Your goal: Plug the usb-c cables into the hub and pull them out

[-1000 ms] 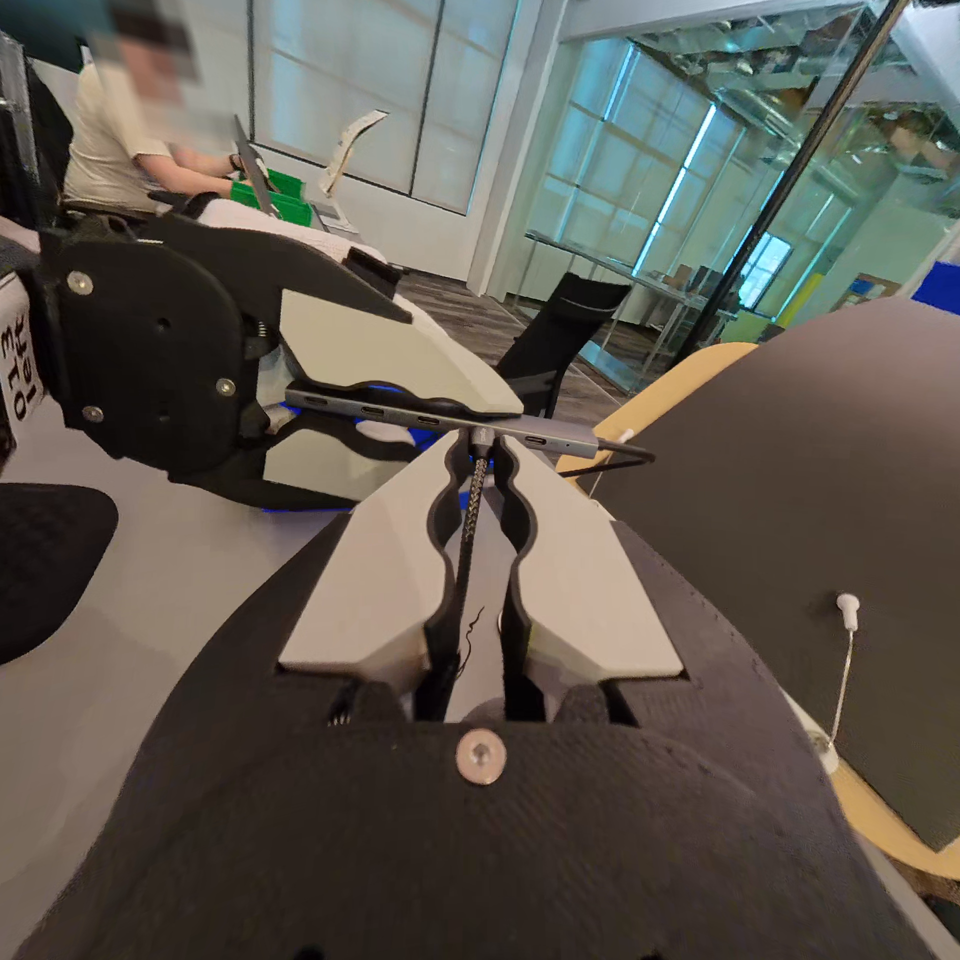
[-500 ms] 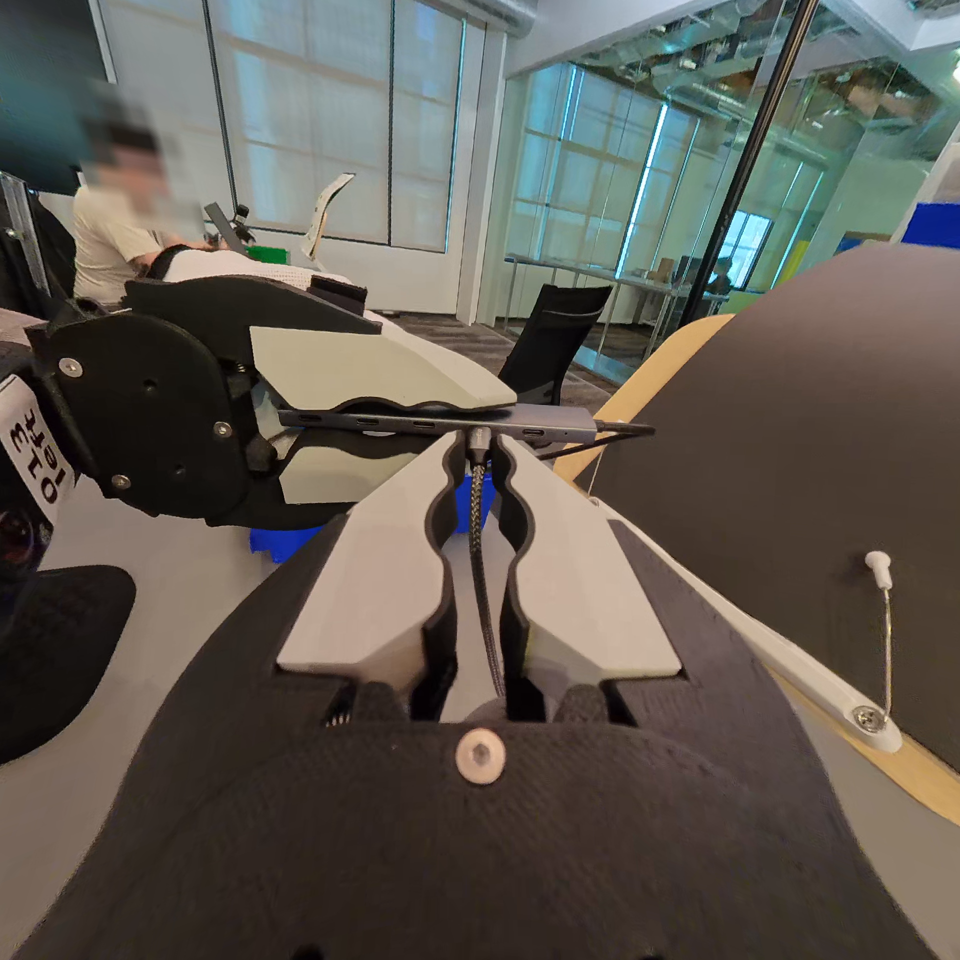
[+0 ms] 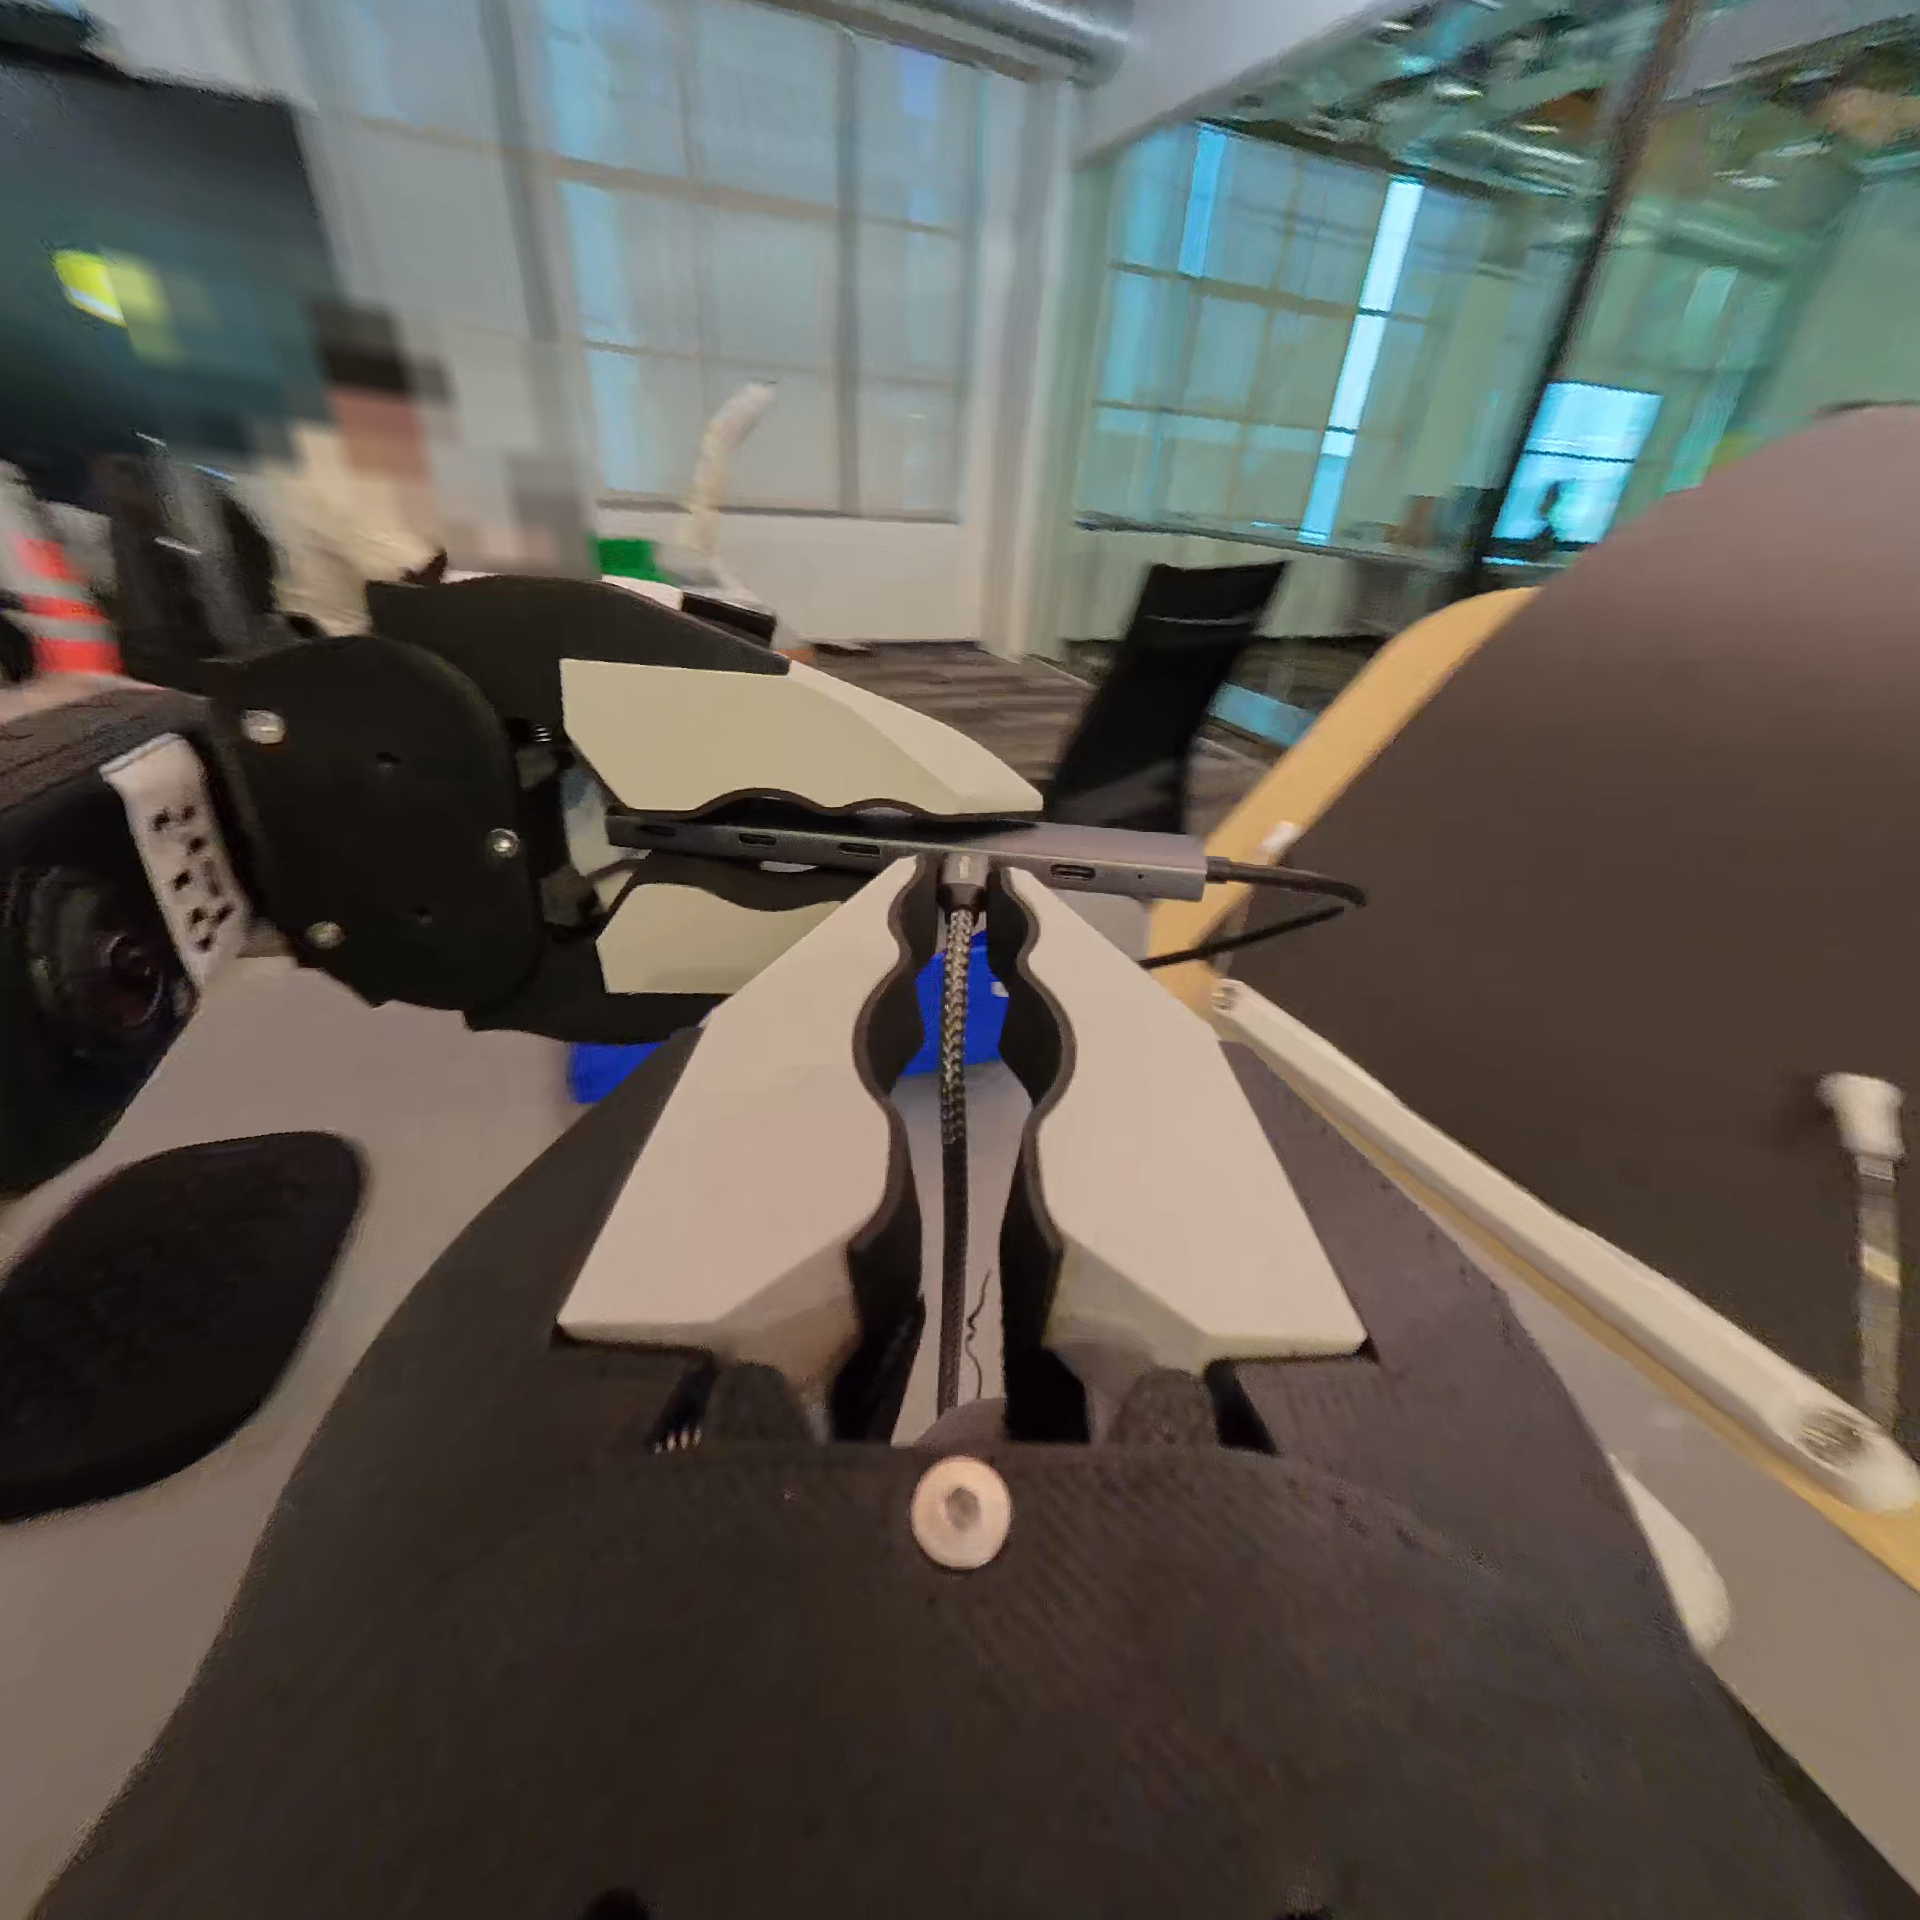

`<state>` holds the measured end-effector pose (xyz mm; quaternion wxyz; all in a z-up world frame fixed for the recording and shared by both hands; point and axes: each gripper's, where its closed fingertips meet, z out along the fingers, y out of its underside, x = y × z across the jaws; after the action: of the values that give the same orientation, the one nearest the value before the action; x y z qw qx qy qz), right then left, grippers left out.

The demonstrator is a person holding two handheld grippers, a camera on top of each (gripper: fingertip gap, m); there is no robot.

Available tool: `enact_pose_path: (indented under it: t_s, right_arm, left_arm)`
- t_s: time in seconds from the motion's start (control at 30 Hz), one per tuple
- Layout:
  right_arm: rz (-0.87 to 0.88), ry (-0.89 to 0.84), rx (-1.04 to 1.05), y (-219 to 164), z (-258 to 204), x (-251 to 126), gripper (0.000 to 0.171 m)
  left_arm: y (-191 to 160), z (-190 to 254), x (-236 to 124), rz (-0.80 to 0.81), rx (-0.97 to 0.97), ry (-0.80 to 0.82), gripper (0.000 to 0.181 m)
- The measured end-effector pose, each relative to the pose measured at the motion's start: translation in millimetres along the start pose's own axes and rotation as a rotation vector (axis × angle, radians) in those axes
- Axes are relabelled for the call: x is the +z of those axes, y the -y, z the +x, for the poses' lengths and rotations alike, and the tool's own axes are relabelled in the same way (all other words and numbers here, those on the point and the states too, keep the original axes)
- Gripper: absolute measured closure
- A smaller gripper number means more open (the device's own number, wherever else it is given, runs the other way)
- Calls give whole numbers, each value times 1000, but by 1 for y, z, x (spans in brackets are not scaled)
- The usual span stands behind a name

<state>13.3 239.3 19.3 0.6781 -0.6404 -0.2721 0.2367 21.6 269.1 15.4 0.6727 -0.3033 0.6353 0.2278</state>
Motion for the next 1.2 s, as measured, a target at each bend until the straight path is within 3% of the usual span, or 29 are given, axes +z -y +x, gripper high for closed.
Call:
enact_pose_path:
  t_s: [0.13,0.33,0.6,0.73,1.0,1.2]
  right_arm:
    - [-19,-246,-130,12,10,0,164]
    - [3,-201,-52,15,26,-15,164]
    - [14,-282,-14,35,71,-72,164]
    - [-57,-383,-49,48,106,-121,164]
    - [-125,-679,-135,66,185,-259,164]
    - [-126,-776,-74,18,228,-314,164]
  left_arm:
    - [-28,7,13,-110,-35,-20,166]
    - [-41,-2,7,-113,-137,-2,166]
    - [-37,-16,-2,-48,-291,92,167]
    - [-34,-8,0,-27,-349,97,167]
    - [-44,3,2,-16,-417,109,167]
    - [-40,7,1,1,-427,94,167]
